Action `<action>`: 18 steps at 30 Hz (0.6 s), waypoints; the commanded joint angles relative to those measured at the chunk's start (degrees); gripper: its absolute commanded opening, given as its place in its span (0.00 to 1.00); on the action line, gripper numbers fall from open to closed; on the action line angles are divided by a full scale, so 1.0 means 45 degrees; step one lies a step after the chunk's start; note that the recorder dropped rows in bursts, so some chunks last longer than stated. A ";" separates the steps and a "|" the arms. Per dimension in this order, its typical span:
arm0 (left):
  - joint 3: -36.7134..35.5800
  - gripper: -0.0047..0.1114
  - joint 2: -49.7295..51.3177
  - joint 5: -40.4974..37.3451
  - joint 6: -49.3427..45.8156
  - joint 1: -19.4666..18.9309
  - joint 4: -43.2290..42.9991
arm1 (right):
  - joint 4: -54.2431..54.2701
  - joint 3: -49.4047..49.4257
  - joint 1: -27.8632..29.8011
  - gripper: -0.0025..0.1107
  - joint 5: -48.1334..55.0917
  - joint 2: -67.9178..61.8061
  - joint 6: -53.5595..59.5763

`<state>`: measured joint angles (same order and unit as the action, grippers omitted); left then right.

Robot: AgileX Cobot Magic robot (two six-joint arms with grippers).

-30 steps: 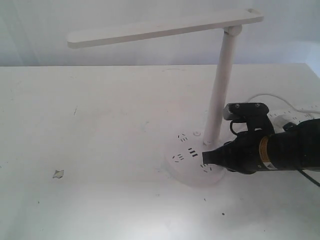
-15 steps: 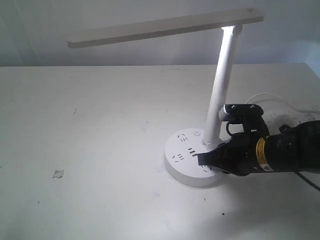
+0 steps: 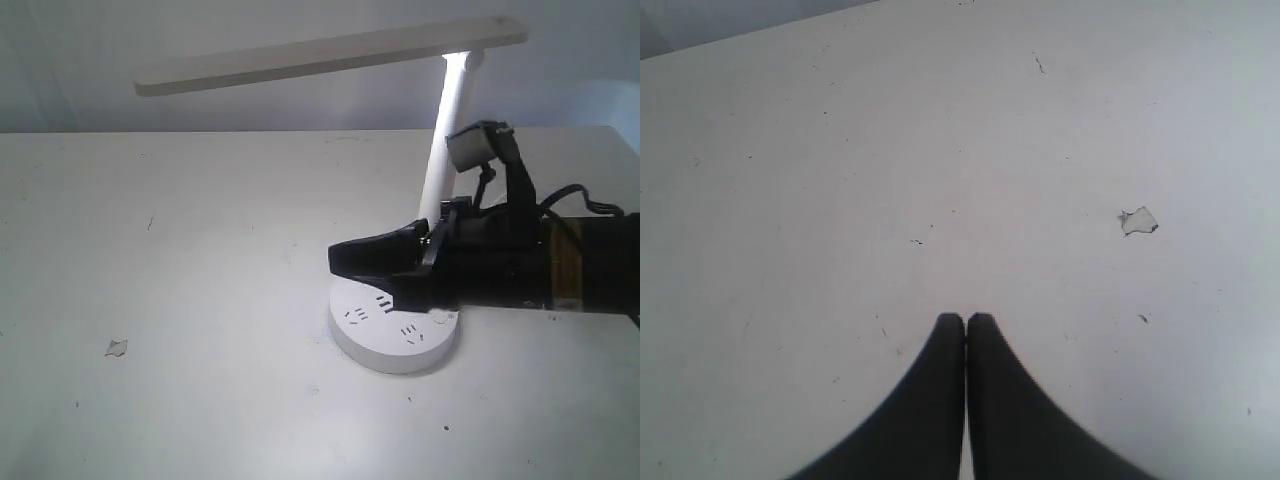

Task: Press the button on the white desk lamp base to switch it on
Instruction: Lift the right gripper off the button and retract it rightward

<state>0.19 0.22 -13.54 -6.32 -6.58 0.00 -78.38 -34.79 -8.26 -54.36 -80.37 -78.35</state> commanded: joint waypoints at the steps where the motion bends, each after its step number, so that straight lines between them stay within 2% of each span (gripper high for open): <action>1: -0.0043 0.04 -0.0049 0.0016 0.0014 -0.0032 0.0074 | -0.2302 0.0032 0.0006 0.02 -0.2369 0.1230 0.0599; 3: -0.0043 0.04 -0.0049 0.0016 0.0014 -0.0032 0.0074 | -0.3256 0.0032 0.0006 0.02 -0.3467 0.1694 0.1234; 13: -0.0043 0.04 -0.0049 0.0016 0.0014 -0.0032 0.0074 | -0.4015 0.0910 -0.0588 0.02 -0.3467 0.4277 0.2184; 15: -0.0043 0.04 -0.0049 0.0016 0.0014 -0.0032 0.0074 | -0.4015 0.1204 -0.0588 0.02 -0.2073 0.4848 0.1907; 18: -0.0043 0.04 -0.0049 0.0016 0.0014 -0.0032 0.0074 | -0.4178 0.1673 -0.0588 0.02 0.1490 0.5905 0.0881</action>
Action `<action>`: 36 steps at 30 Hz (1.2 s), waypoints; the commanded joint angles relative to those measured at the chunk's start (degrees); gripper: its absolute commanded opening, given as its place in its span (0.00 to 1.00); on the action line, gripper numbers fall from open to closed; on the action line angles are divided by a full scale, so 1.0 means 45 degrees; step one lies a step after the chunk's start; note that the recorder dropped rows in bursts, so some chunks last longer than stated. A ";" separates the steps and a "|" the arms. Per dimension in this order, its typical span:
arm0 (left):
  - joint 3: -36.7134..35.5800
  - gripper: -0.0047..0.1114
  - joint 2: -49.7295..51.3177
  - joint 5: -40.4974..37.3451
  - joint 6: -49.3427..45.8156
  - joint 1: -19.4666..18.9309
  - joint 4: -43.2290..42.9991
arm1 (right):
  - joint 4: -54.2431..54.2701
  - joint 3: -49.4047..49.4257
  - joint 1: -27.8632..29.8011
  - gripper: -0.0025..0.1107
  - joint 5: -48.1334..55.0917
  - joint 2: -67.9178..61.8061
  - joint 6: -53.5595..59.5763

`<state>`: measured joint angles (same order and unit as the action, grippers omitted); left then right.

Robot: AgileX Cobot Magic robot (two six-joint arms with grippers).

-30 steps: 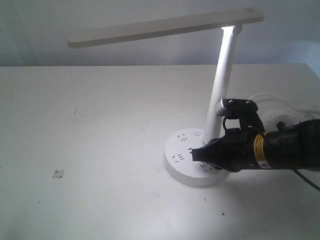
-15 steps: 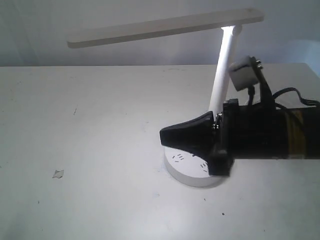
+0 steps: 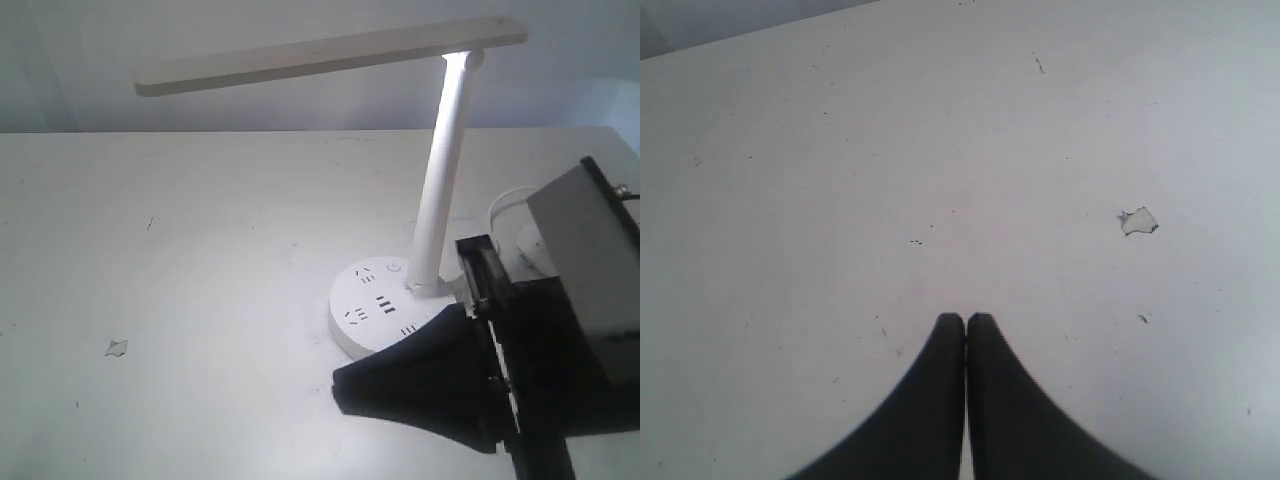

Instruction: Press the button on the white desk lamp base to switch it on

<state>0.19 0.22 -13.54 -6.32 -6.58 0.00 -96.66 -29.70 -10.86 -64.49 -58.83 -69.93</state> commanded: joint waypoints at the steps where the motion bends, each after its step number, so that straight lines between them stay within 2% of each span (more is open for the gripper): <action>1: -0.0043 0.04 -0.0049 0.0016 0.0014 -0.0032 0.0074 | -0.0194 0.0647 -0.0011 0.02 0.4811 0.1482 -0.1290; 4: -0.0043 0.04 -0.0049 0.0016 0.0014 -0.0032 0.0074 | -0.0167 0.0983 -0.0011 0.02 0.8981 0.2539 -0.2442; 8: -0.0043 0.04 -0.0049 0.0016 0.0014 -0.0032 0.0074 | -0.0169 0.1386 -0.0011 0.02 1.5024 0.3857 -0.5309; 11: -0.0043 0.04 -0.0049 0.0016 0.0014 -0.0032 0.0074 | -0.0143 0.1565 -0.0011 0.02 1.7259 0.5058 -0.5332; 15: -0.0043 0.04 -0.0049 0.0016 0.0014 -0.0032 0.0074 | 0.1157 0.1565 -0.0011 0.02 1.6798 0.6694 -0.5305; 21: -0.0043 0.04 -0.0049 0.0016 0.0014 -0.0032 0.0074 | 0.1331 0.1565 -0.0011 0.02 1.6826 0.8394 -0.5305; 31: -0.0043 0.04 -0.0049 0.0016 0.0014 -0.0032 0.0074 | 0.1345 0.1565 -0.0011 0.02 1.6849 0.8503 -0.5305; 36: -0.0043 0.04 -0.0049 0.0016 0.0014 -0.0032 0.0074 | 0.1345 0.1565 0.2854 0.02 1.6069 0.9276 -0.5305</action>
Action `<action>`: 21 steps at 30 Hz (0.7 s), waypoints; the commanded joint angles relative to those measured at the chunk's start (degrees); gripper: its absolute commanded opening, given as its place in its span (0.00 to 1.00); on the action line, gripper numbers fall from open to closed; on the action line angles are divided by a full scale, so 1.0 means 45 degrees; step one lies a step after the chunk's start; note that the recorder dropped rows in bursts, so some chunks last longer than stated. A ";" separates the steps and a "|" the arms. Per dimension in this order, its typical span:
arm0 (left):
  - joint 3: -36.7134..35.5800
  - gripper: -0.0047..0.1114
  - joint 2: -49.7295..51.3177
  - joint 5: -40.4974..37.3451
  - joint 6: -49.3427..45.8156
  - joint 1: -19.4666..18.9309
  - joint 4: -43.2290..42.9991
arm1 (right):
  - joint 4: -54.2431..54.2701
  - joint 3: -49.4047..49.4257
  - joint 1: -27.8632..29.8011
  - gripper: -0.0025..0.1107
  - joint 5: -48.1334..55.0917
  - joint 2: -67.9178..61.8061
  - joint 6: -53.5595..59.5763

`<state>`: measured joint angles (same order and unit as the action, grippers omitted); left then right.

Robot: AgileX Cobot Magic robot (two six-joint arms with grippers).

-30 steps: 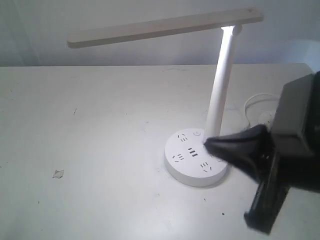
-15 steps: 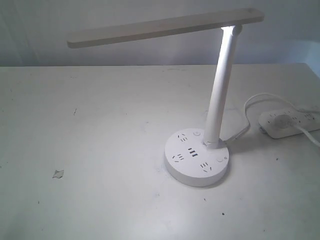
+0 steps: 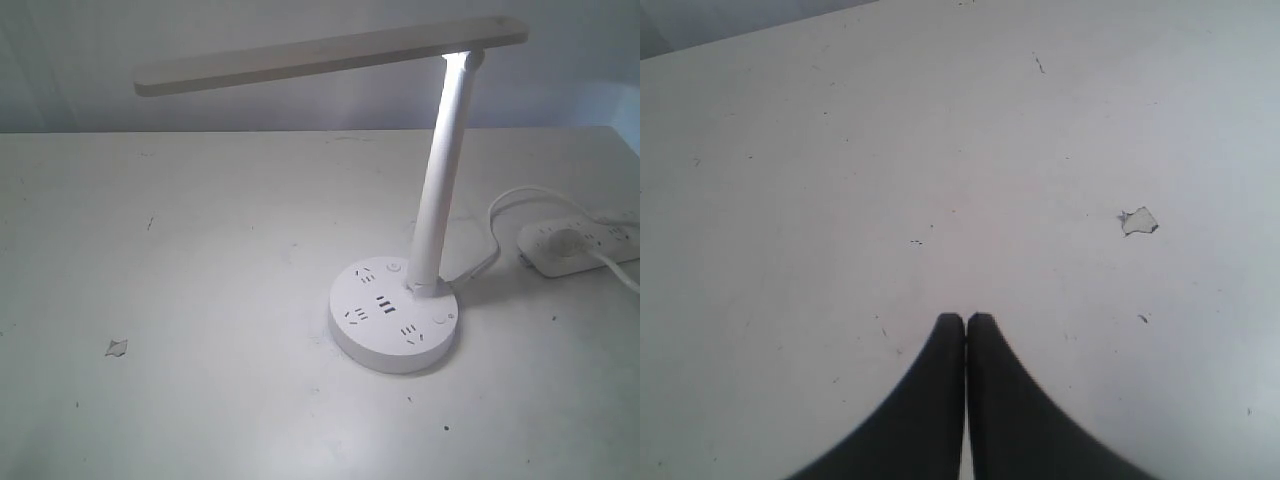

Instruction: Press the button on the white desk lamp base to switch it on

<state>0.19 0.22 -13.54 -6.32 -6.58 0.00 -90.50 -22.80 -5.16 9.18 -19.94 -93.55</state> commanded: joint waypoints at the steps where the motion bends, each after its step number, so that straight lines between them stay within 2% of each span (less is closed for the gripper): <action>1: -0.0043 0.04 -0.0049 0.0016 0.0014 -0.0032 0.0074 | -0.0023 0.0032 0.1932 0.02 -0.0303 0.0927 -0.0057; 4: -0.0043 0.04 -0.0049 0.0016 0.0014 -0.0032 0.0074 | -0.0023 0.0032 0.2608 0.02 -0.0278 0.1618 -0.0057; 21: -0.0043 0.04 -0.0049 0.0016 0.0014 -0.0032 0.0074 | 0.0177 0.0038 0.2636 0.02 -0.0084 0.2490 -0.0057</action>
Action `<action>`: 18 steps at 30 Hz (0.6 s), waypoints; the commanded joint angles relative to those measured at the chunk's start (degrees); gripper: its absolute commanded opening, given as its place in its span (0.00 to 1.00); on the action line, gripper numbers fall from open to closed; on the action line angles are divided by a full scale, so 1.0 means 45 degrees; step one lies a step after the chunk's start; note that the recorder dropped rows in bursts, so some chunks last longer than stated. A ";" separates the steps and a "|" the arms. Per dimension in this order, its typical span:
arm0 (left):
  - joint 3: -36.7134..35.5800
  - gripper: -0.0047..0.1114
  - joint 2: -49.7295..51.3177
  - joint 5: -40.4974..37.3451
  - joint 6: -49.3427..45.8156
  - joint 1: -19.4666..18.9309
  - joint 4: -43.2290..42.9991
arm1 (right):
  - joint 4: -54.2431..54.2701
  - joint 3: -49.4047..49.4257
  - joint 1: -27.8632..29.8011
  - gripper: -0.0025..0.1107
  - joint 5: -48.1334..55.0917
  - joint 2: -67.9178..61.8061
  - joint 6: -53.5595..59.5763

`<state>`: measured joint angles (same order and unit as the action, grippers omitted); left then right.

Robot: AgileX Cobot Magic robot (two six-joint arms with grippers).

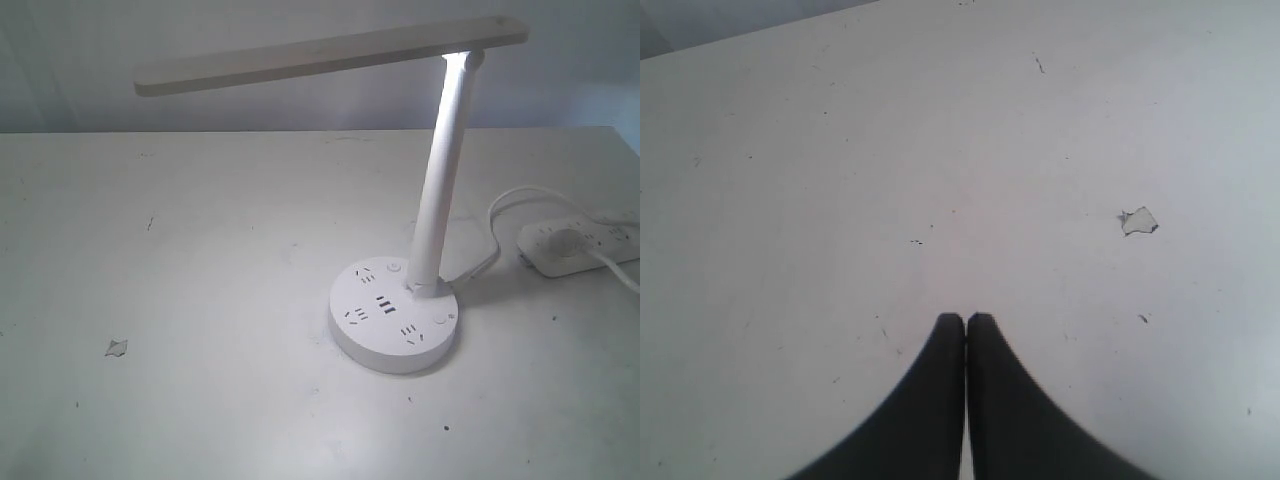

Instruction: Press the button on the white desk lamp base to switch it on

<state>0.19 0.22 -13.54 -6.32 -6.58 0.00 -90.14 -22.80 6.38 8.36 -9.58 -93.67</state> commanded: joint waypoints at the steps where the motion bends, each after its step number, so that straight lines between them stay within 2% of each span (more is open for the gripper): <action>1: -0.0043 0.04 -0.0049 0.0016 0.0014 -0.0032 0.0074 | 0.0232 0.0038 0.0073 0.02 0.0097 0.0193 -0.0030; 4: -0.0043 0.04 -0.0049 0.0016 0.0014 -0.0032 0.0074 | 0.2535 0.0038 0.0073 0.02 0.0171 0.0193 -0.0030; 8: -0.0043 0.04 -0.0049 0.0016 0.0014 -0.0032 0.0074 | 0.8072 0.0038 0.0073 0.02 0.0257 0.0193 -0.0030; 9: -0.0043 0.04 -0.0049 0.0016 0.0014 -0.0032 0.0074 | 1.0065 0.0038 0.0073 0.02 0.0257 0.0193 -0.0030; 12: -0.0043 0.04 -0.0049 0.0016 0.0014 -0.0032 0.0074 | 1.3635 0.0038 0.0073 0.02 0.0257 0.0480 -0.0030; 14: -0.0043 0.04 -0.0049 0.0016 0.0014 -0.0032 0.0074 | 1.7787 0.0038 0.0073 0.02 0.0257 0.0997 -0.0054; 15: -0.0043 0.04 -0.0049 0.0016 0.0014 -0.0032 0.0074 | 1.8519 0.0038 0.0073 0.02 0.0257 0.1178 -0.0382; 18: -0.0043 0.04 -0.0049 0.0016 0.0014 -0.0032 0.0074 | 1.8746 0.0038 0.0073 0.02 0.0257 0.1854 -0.0263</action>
<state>0.19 0.22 -13.54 -6.32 -6.58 0.00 -7.00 -22.80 6.38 9.29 -2.78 -94.83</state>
